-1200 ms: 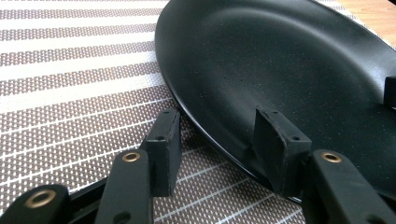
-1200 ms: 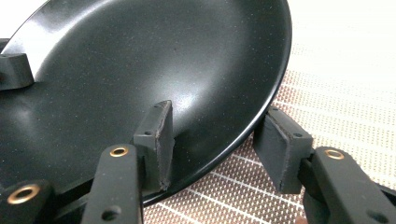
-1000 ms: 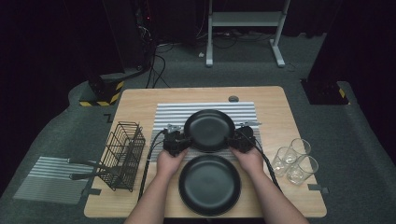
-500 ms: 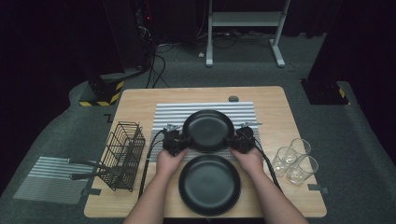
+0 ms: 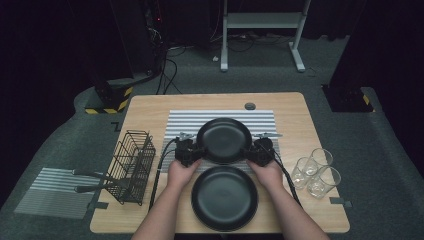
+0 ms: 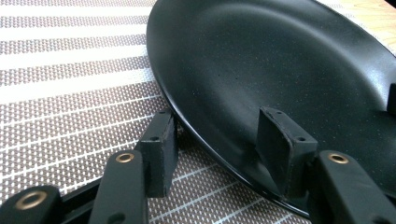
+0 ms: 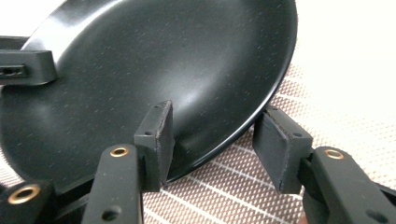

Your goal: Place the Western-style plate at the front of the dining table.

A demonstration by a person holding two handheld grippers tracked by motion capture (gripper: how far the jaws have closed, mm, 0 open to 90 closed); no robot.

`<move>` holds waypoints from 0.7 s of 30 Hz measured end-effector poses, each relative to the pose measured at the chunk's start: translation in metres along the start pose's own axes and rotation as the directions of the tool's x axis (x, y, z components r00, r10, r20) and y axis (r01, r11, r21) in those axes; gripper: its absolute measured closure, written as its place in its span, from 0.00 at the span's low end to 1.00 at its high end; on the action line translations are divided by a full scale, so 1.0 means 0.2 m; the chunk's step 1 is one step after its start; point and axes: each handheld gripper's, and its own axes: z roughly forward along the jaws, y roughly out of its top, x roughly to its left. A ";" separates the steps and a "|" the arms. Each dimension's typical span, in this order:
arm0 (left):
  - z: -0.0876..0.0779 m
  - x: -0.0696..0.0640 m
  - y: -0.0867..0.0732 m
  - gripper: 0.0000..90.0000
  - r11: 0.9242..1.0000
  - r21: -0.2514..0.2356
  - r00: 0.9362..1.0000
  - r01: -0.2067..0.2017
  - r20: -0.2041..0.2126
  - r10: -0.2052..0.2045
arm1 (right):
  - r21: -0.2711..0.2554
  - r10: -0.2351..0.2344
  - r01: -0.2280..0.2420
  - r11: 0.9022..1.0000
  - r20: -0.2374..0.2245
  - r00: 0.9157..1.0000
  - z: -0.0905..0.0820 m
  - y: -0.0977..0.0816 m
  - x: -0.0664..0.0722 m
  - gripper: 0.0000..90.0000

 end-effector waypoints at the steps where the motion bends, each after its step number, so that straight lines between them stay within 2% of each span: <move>1: 0.00 0.00 0.00 0.54 1.000 0.000 1.000 0.000 0.001 0.000 | 0.000 0.000 0.000 1.000 0.001 1.000 0.00 0.00 0.00 0.54; 6: 0.00 0.00 0.00 0.54 1.000 0.001 1.000 -0.002 -0.002 0.002 | 0.018 0.020 -0.020 1.000 0.006 1.000 0.02 0.02 0.00 0.54; 13: -0.01 0.00 -0.01 0.54 1.000 -0.002 1.000 0.002 -0.004 -0.002 | 0.028 0.022 -0.023 0.999 0.022 1.000 0.03 0.04 0.00 0.54; 16: -0.01 -0.01 -0.01 0.54 1.000 -0.003 1.000 -0.003 -0.007 0.003 | 0.028 0.012 -0.013 1.000 0.026 1.000 0.03 0.04 0.00 0.54; 18: -0.01 -0.01 -0.01 0.54 1.000 -0.011 1.000 -0.006 -0.020 0.006 | 0.016 -0.010 0.009 1.000 0.035 0.999 0.02 0.04 0.00 0.54; 20: -0.02 -0.01 -0.01 0.54 1.000 -0.020 0.999 -0.023 -0.034 0.022 | 0.010 -0.025 0.024 1.000 0.048 0.999 0.01 0.03 0.00 0.56; 21: -0.02 -0.01 -0.01 0.55 0.998 -0.019 0.998 -0.053 -0.039 0.052 | 0.002 -0.030 0.030 1.000 0.059 0.998 0.00 0.03 0.01 0.57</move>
